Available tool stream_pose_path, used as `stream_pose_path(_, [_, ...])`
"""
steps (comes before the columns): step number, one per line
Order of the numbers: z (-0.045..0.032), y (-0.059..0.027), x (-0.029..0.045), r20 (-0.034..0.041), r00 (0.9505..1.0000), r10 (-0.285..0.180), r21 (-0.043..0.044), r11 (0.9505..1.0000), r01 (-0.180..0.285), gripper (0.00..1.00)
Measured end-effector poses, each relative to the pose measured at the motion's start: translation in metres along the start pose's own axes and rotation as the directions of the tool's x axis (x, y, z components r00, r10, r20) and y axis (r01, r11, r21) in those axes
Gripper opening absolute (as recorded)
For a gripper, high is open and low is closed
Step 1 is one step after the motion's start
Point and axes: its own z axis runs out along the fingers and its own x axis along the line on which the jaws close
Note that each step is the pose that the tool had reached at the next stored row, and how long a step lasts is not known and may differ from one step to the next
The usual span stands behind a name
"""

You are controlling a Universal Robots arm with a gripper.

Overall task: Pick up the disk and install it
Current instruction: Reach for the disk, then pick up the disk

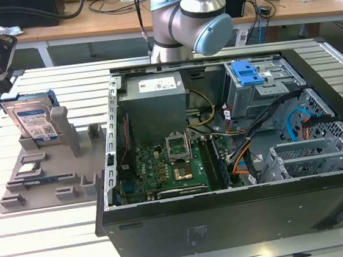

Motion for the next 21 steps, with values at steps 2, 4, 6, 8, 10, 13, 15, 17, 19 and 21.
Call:
stream_pose_path(2, [0.0000,0.0000,0.0000,0.0000,1.0000,0.000,0.0000,1.0000,0.000,0.11])
stream_pose_path(4, [0.0000,0.0000,0.0000,0.0000,1.0000,0.000,0.0000,1.0000,0.000,0.11])
stream_pose_path(6, [0.0000,0.0001,0.0000,0.0000,1.0000,0.000,0.0000,1.0000,0.000,0.11])
stream_pose_path(8, [0.0000,0.0001,0.0000,0.0000,1.0000,0.000,0.0000,1.0000,0.000,0.11])
stream_pose_path(10, [0.0000,0.0001,0.0000,-0.0025,0.9983,-0.058,-0.0014,0.9983,0.058,0.11])
stream_pose_path(13, [0.0000,0.0001,0.0000,-0.0057,0.9907,-0.136,-0.0036,0.9907,0.136,0.11])
stream_pose_path(15, [0.0000,0.0001,0.0000,-0.0074,0.9843,-0.176,-0.0049,0.9843,0.176,0.11])
stream_pose_path(17, [0.0000,0.0001,0.0000,-0.0088,0.9763,-0.216,-0.0062,0.9764,0.216,0.11])
stream_pose_path(19, [0.0000,0.0001,0.0000,-0.0126,0.9481,-0.318,-0.0097,0.9482,0.318,0.11])
stream_pose_path(21, [0.0000,0.0001,0.0000,-0.0151,0.9209,-0.390,-0.0126,0.9210,0.389,0.11])
